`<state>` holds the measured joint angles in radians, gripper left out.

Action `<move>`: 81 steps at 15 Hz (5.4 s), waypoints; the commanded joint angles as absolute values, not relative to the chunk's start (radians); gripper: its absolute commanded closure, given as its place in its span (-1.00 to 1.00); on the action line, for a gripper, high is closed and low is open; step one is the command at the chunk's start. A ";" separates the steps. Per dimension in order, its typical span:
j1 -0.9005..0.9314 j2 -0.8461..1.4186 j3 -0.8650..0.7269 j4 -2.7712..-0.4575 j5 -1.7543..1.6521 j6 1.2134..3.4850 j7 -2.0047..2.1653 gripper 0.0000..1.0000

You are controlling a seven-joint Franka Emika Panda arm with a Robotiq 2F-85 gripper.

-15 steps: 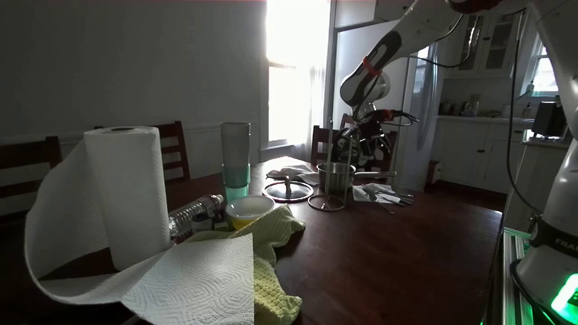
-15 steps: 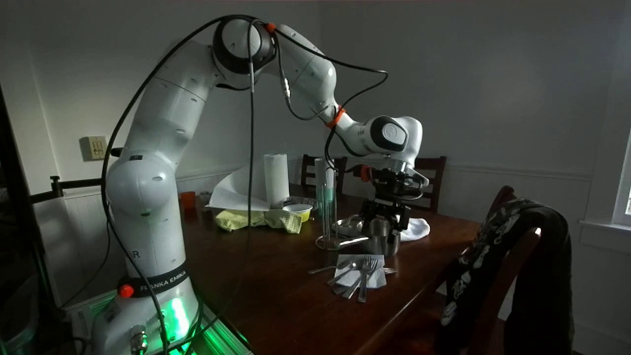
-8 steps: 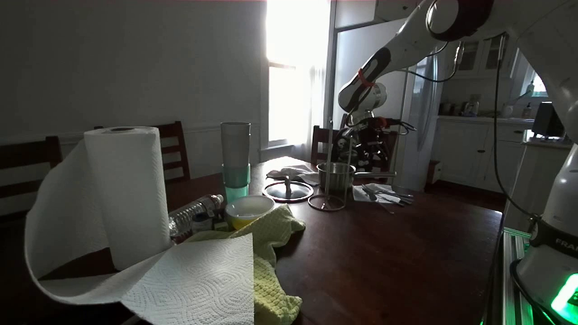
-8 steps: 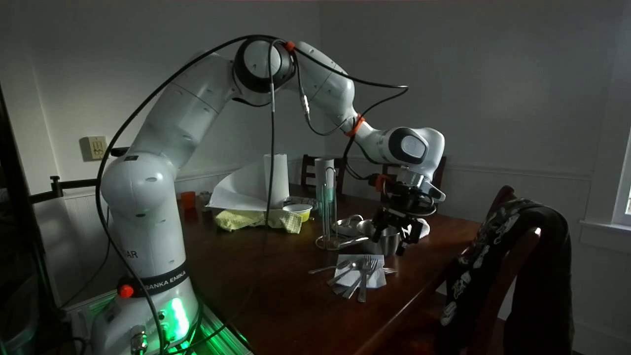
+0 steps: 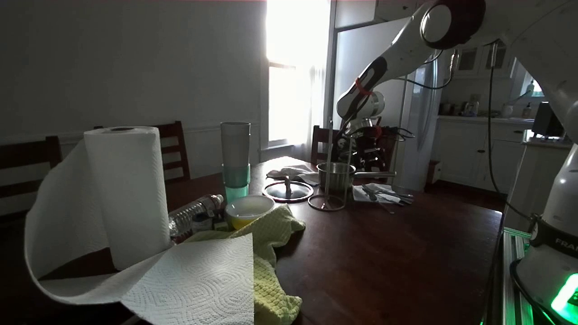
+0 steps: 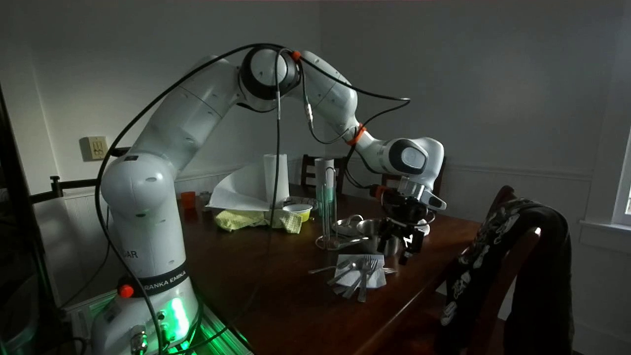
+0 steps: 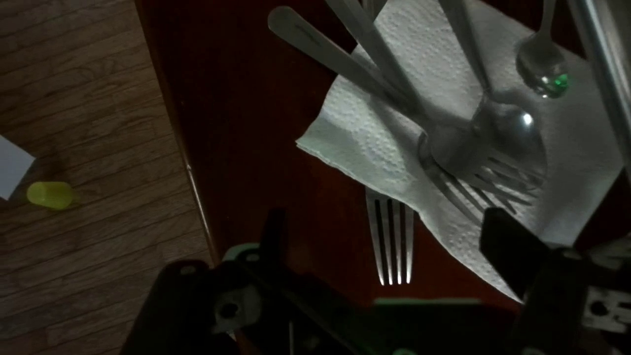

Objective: Move the fork from under the paper towel to on top of it

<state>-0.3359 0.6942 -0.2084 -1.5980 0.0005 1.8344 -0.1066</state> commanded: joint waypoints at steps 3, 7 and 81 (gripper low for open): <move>-0.351 0.786 -0.204 -1.520 0.043 1.824 -0.006 -1.00; -0.364 0.825 -0.204 -1.471 0.066 1.806 0.037 -1.00; -0.461 0.775 -0.198 -1.204 0.102 1.675 0.003 0.86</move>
